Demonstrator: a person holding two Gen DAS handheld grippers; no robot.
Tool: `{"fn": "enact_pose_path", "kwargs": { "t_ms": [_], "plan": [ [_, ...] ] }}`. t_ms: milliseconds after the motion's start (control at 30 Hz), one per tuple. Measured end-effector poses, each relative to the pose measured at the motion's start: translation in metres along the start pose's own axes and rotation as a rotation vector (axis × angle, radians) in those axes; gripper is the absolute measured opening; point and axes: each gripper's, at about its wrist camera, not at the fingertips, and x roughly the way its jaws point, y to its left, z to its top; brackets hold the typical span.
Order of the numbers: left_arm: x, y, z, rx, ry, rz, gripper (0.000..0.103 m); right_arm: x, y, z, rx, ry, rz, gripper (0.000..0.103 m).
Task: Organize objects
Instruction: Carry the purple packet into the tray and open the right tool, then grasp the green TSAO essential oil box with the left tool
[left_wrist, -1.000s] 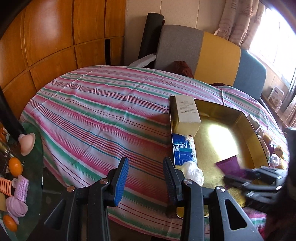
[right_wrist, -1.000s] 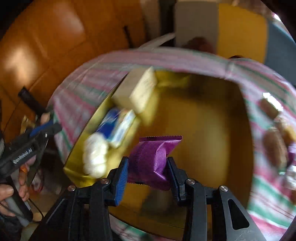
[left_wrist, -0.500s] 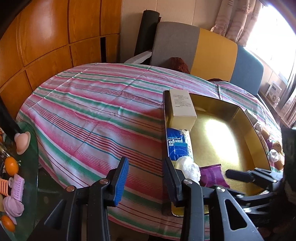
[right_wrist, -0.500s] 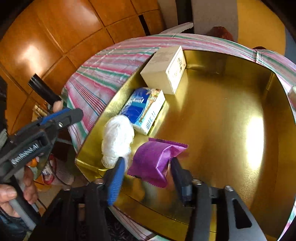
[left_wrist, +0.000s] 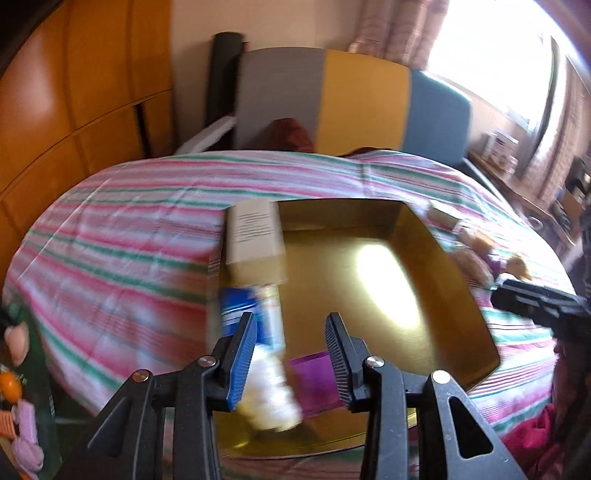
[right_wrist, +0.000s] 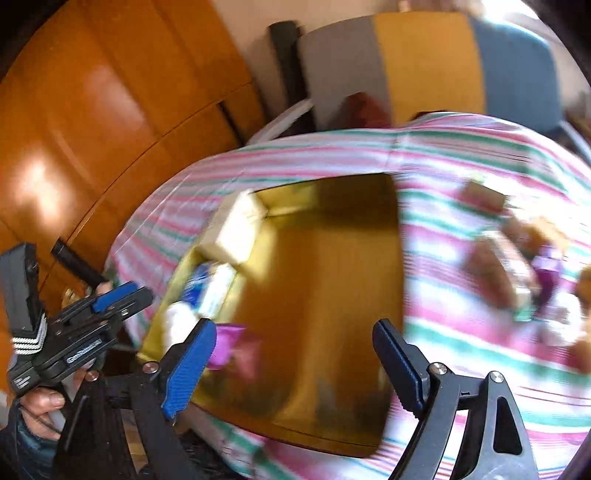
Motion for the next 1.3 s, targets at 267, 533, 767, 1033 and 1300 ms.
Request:
{"fn": "enact_pose_path", "kwargs": {
  "t_ms": [267, 533, 767, 1033, 1300],
  "plan": [
    [0.011, -0.087, 0.029, 0.156, 0.007, -0.14, 0.038, -0.064, -0.122, 0.014, 0.132, -0.065, -0.294, 0.089],
    [0.061, -0.173, 0.088, 0.308, 0.119, -0.226, 0.058, -0.103, -0.24, 0.009, 0.394, -0.132, -0.446, 0.089],
    [0.128, -0.223, 0.132, 0.283, 0.21, -0.211, 0.079, -0.103, -0.241, 0.007, 0.417, -0.136, -0.385, 0.092],
    [0.211, -0.283, 0.161, 0.296, 0.278, -0.147, 0.084, -0.102, -0.244, 0.004, 0.442, -0.108, -0.348, 0.094],
    [0.258, -0.305, 0.175, 0.278, 0.308, -0.116, 0.086, -0.099, -0.253, 0.001, 0.486, -0.089, -0.319, 0.1]
  ]
}}
